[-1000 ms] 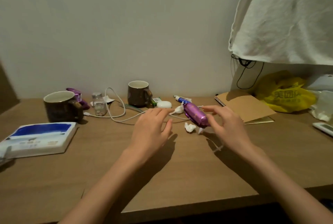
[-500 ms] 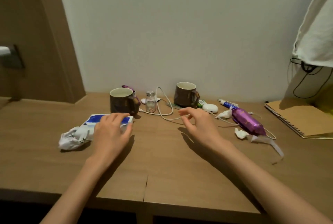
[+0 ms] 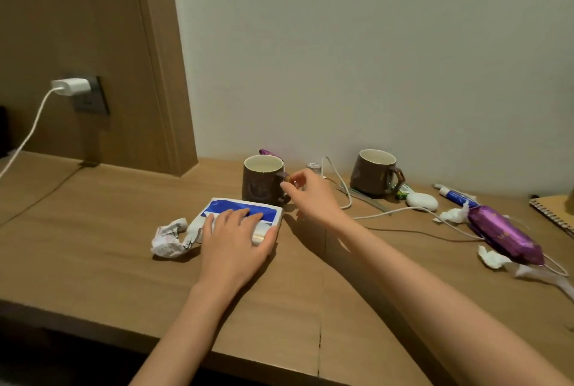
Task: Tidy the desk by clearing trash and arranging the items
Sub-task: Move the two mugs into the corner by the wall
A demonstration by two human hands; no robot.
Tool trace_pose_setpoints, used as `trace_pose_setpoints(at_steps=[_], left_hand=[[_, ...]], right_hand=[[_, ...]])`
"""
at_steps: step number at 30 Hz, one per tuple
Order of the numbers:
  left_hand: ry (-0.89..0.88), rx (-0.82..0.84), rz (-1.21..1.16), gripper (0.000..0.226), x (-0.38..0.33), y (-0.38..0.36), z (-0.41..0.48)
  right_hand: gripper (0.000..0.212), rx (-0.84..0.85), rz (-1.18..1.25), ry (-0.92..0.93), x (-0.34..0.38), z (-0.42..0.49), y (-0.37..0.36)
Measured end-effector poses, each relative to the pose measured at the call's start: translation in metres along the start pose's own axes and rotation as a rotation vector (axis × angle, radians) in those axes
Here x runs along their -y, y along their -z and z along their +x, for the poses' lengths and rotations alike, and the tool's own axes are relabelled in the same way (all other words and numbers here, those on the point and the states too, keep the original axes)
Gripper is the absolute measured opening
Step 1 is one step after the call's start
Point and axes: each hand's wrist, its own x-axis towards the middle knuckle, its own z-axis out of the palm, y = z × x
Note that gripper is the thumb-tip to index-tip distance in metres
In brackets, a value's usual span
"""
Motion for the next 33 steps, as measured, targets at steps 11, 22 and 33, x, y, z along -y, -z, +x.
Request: trace_pose_setpoints(at_steps=[11,22,33], left_hand=[[-0.116,-0.125,-0.031,0.042,0.041,0.04,0.032],[0.015,0.251,-0.302,0.045,0.078,0.015,0.062],[0.028,0.21,-0.338,0.043,0.082,0.002,0.065]], right_hand=[[0.035,0.308,0.32,-0.21,0.014,0.031,-0.009],[0.025,0.252,0.472,-0.196,0.028,0.081,-0.043],[0.018,0.26,0.493,-0.203,0.043,0.136,-0.097]])
